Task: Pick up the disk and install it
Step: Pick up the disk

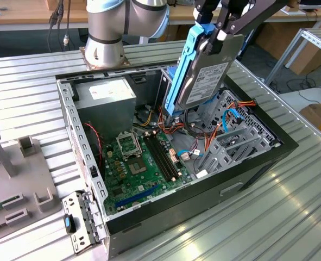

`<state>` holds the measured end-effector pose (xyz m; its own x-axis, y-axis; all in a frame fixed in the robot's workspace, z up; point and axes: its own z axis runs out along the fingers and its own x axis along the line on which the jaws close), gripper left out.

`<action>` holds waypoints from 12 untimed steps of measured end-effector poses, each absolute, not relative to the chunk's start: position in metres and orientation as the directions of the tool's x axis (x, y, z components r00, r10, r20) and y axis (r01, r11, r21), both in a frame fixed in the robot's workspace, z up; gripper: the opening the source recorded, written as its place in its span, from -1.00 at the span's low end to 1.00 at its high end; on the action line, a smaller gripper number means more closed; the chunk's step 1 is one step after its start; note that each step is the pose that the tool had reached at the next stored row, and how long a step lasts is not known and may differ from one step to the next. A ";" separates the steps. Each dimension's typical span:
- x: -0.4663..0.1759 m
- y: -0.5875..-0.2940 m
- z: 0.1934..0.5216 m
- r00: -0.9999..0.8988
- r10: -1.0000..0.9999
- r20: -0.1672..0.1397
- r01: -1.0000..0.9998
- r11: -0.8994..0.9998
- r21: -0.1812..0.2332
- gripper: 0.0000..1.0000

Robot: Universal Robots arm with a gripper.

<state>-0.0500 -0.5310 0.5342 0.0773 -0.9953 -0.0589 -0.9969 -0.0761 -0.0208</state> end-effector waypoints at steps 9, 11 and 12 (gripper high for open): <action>-0.049 -0.531 0.534 0.077 -0.995 -0.059 -0.997 -0.076 -0.021 -0.26; -0.049 -0.531 0.534 0.077 -0.995 -0.059 -0.997 -0.076 -0.021 -0.26; -0.048 -0.531 0.534 0.077 -0.995 -0.059 -0.997 -0.076 -0.021 -0.26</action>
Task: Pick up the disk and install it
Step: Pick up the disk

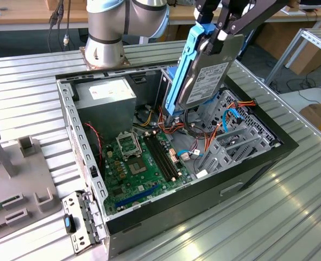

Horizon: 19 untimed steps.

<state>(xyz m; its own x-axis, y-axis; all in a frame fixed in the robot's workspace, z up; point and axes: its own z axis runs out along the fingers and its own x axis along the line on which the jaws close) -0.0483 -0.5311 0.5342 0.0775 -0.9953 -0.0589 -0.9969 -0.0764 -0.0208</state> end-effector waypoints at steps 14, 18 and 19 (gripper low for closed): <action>-0.034 -0.542 0.534 0.077 -0.995 -0.059 -0.997 -0.076 -0.021 -0.26; -0.034 -0.543 0.534 0.077 -0.995 -0.059 -0.997 -0.076 -0.021 -0.26; -0.034 -0.543 0.534 0.077 -0.995 -0.059 -0.997 -0.076 -0.021 -0.26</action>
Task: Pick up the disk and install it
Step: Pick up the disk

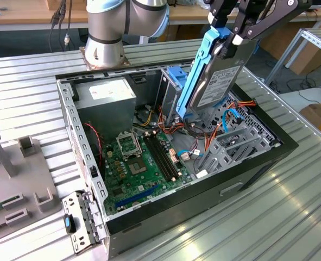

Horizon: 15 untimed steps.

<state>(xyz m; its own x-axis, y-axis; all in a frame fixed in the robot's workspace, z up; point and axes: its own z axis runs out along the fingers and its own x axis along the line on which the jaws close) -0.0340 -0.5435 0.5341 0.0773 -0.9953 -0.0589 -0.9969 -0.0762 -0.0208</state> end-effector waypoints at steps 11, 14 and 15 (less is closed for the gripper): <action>-0.034 -0.546 0.534 0.077 -0.995 -0.059 -0.997 -0.076 -0.021 -0.26; -0.034 -0.548 0.534 0.077 -0.995 -0.059 -0.997 -0.076 -0.021 -0.26; -0.034 -0.550 0.534 0.077 -0.995 -0.059 -0.997 -0.076 -0.021 -0.26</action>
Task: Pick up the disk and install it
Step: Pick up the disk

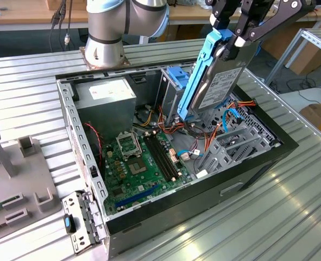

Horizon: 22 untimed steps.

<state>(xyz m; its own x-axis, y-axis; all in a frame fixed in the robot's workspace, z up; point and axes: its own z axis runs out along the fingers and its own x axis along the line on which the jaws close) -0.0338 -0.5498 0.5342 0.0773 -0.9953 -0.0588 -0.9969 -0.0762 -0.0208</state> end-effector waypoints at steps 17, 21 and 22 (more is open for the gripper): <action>0.025 -0.560 0.533 0.076 -0.995 -0.059 -0.997 -0.075 -0.020 -0.26; 0.030 -0.569 0.532 0.075 -0.995 -0.059 -0.997 -0.074 -0.019 -0.26; 0.030 -0.569 0.532 0.075 -0.995 -0.059 -0.997 -0.074 -0.019 -0.26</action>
